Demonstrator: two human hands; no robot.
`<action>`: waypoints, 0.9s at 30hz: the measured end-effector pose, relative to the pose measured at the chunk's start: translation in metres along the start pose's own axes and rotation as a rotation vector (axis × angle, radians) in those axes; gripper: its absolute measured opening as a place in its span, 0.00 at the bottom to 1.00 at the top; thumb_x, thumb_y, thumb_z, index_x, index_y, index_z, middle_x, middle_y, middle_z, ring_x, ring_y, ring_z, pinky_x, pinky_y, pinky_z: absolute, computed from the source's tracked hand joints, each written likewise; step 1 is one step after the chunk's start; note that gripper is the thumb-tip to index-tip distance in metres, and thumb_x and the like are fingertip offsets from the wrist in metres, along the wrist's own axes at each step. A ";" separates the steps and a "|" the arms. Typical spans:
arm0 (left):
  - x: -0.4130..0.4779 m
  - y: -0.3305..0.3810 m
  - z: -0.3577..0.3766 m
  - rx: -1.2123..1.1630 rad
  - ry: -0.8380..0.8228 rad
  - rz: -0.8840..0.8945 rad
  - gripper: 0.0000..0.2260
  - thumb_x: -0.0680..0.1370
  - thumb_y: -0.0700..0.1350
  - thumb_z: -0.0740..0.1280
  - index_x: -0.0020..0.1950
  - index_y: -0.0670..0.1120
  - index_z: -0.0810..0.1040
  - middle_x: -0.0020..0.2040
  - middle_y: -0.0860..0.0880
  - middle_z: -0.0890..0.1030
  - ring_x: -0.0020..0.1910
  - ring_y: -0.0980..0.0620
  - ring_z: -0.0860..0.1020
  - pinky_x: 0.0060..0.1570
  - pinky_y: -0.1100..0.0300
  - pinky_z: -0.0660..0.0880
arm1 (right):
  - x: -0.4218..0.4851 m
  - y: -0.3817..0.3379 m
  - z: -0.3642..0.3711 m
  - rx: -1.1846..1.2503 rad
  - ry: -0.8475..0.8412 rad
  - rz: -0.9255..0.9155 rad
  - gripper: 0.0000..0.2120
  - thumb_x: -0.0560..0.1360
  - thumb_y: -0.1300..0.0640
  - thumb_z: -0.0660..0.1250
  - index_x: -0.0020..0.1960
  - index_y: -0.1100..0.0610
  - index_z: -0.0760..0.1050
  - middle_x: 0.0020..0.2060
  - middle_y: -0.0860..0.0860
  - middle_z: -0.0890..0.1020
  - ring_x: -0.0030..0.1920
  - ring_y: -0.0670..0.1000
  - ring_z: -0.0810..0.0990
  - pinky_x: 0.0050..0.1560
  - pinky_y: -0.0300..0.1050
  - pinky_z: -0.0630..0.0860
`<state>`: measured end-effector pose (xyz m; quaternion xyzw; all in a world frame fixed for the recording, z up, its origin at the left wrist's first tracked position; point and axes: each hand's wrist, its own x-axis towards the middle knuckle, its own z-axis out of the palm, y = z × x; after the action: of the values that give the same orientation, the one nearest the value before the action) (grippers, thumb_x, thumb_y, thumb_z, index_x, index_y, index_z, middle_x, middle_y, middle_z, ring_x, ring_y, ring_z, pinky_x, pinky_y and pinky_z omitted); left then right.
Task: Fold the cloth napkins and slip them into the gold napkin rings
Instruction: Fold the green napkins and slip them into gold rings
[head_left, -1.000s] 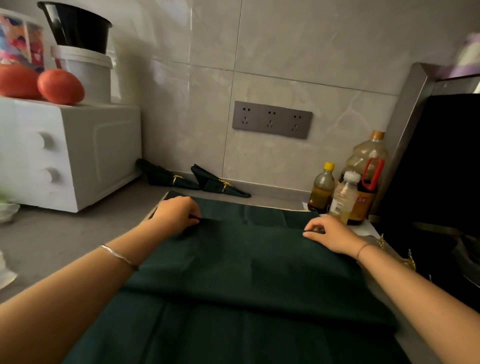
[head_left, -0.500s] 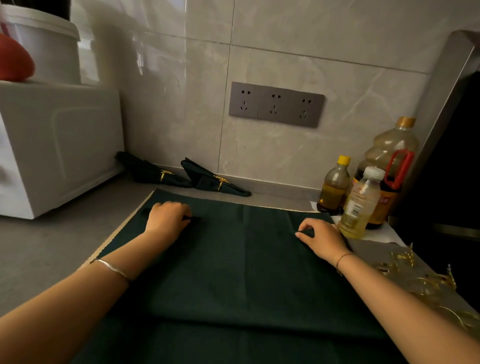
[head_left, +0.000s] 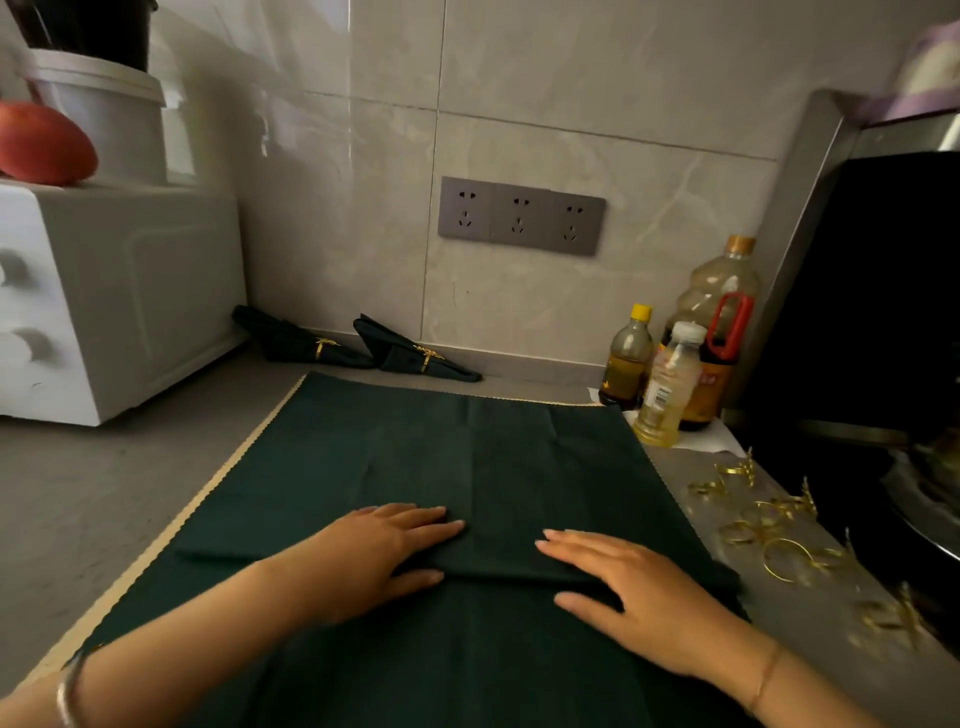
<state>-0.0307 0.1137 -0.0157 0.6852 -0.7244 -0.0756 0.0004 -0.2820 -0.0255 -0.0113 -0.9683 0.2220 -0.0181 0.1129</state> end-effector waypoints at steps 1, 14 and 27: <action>0.003 -0.001 0.003 0.039 0.010 0.004 0.42 0.63 0.73 0.31 0.76 0.63 0.46 0.78 0.59 0.51 0.77 0.55 0.52 0.73 0.62 0.48 | -0.001 0.001 0.001 -0.021 0.032 0.005 0.23 0.79 0.41 0.54 0.73 0.36 0.55 0.67 0.27 0.53 0.65 0.26 0.49 0.69 0.26 0.49; -0.042 0.058 0.022 0.123 -0.032 -0.014 0.51 0.54 0.69 0.16 0.77 0.61 0.42 0.78 0.57 0.48 0.77 0.50 0.51 0.74 0.57 0.50 | -0.079 -0.024 0.001 -0.105 0.071 0.052 0.20 0.83 0.50 0.51 0.73 0.41 0.55 0.67 0.29 0.54 0.64 0.27 0.48 0.53 0.13 0.40; -0.044 0.080 0.030 -0.125 0.046 -0.391 0.25 0.79 0.65 0.42 0.77 0.63 0.45 0.79 0.55 0.44 0.77 0.44 0.40 0.72 0.39 0.38 | -0.080 -0.030 0.024 0.069 -0.012 0.146 0.31 0.71 0.32 0.37 0.73 0.35 0.44 0.71 0.30 0.42 0.71 0.32 0.38 0.71 0.36 0.34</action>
<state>-0.1106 0.1644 -0.0322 0.8130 -0.5713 -0.1032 0.0449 -0.3387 0.0406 -0.0264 -0.9451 0.2908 -0.0116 0.1485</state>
